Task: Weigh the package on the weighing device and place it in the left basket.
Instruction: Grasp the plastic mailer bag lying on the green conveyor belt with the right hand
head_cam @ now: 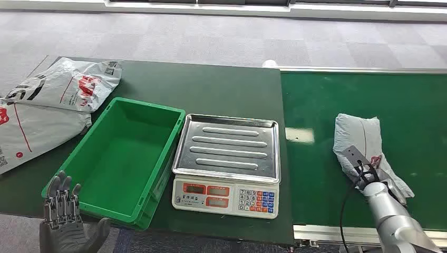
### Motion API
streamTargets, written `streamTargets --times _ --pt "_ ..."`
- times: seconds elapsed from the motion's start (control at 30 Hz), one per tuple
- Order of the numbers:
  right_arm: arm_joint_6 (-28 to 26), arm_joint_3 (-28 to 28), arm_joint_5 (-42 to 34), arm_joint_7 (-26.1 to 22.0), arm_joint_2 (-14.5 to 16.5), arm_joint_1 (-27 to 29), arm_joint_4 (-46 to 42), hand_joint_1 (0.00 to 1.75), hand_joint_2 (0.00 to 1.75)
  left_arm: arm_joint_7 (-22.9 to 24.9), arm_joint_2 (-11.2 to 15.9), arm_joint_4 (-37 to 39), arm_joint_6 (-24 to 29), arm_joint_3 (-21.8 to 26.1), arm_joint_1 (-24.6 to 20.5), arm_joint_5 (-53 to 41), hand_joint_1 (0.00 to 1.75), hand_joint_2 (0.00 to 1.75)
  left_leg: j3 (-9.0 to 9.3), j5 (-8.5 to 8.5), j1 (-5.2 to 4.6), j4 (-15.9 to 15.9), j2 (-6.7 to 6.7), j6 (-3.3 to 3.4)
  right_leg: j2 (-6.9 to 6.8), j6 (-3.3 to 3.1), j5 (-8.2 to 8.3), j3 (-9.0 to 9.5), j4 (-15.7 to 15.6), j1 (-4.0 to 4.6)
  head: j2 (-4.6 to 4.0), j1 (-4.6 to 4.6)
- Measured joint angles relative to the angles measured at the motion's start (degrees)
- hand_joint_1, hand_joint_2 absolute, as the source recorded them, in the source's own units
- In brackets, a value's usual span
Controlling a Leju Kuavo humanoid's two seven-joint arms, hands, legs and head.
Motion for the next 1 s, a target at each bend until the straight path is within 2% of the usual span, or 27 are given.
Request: streamTargets --times 0.17,0.4,0.47,0.57,0.63,0.73,0.83,0.93,1.0 --pt "-5.5 -1.0 -5.3 -8.0 0.4 0.6 -1.9 1.75 1.75 -0.5 3.0 0.7 2.5 -2.7 0.3 1.1 0.0 1.75 -0.08 0.02 0.0 0.0 0.0 -0.03 0.01 -0.01 0.0 -0.11 0.0 0.0 0.0 -0.02" --pt "-6.2 -1.9 -7.2 -10.1 1.0 0.9 -3.8 1.75 1.75 -0.6 5.1 1.2 2.8 -4.4 0.3 1.4 0.0 1.75 -0.19 0.02 0.0 0.0 -0.01 -0.03 0.01 -0.01 0.0 -0.22 0.0 0.0 0.0 -0.02" --pt "-6.5 -1.9 -9.2 -12.3 1.1 1.1 -4.1 1.75 1.75 -0.8 5.4 1.3 3.3 -4.6 0.3 1.7 0.0 1.75 -0.23 0.02 0.0 0.0 -0.02 -0.03 0.0 -0.01 0.0 -0.24 0.0 0.0 0.0 -0.02" --pt "-6.9 -1.9 -20.1 -20.6 1.8 2.8 -8.2 1.75 1.75 -2.2 6.6 1.5 6.1 -5.6 0.2 3.1 0.0 1.75 -0.29 0.02 0.0 0.0 -0.03 -0.03 -0.01 -0.01 0.0 -0.29 0.0 0.0 0.0 -0.01" --pt "-7.6 -0.8 -29.7 -24.0 2.7 5.4 -15.3 1.75 1.75 -3.4 7.8 1.8 8.4 -6.7 0.1 4.3 0.0 1.75 -0.31 0.03 0.0 0.0 -0.07 -0.05 -0.07 -0.02 -0.01 -0.3 0.0 0.01 0.0 -0.01" --pt "-10.0 3.8 -40.0 -23.8 3.9 10.2 -29.6 1.75 1.75 -4.8 9.6 2.4 10.6 -8.3 -0.1 5.6 0.0 1.75 -0.38 0.05 0.0 0.0 -0.11 -0.08 -0.1 -0.06 -0.03 -0.39 0.1 0.01 0.0 -0.01" --pt "-11.2 11.4 -44.4 -22.6 4.5 13.4 -42.5 1.75 1.75 -5.5 11.2 2.9 11.6 -9.5 -0.7 6.3 0.0 1.75 -0.46 0.07 0.01 -0.1 0.01 -0.13 0.08 -0.11 -0.01 -0.55 0.1 0.01 0.0 -0.01" --pt "-10.6 21.9 -47.6 -21.1 5.3 13.7 -52.2 1.75 1.75 -5.7 12.4 3.4 11.6 -10.4 -1.4 6.2 0.0 1.75 -0.46 0.11 0.02 -0.1 0.2 -0.21 0.29 -0.19 0.04 -0.69 0.2 0.05 0.0 -0.02" --pt "-10.2 28.1 -49.0 -20.8 6.3 12.7 -55.2 1.75 1.75 -5.7 12.6 3.7 11.6 -11.0 -1.8 5.6 0.0 1.75 -0.45 0.15 0.06 -0.1 0.26 -0.28 0.35 -0.23 0.06 -0.71 0.2 0.11 0.0 -0.03"
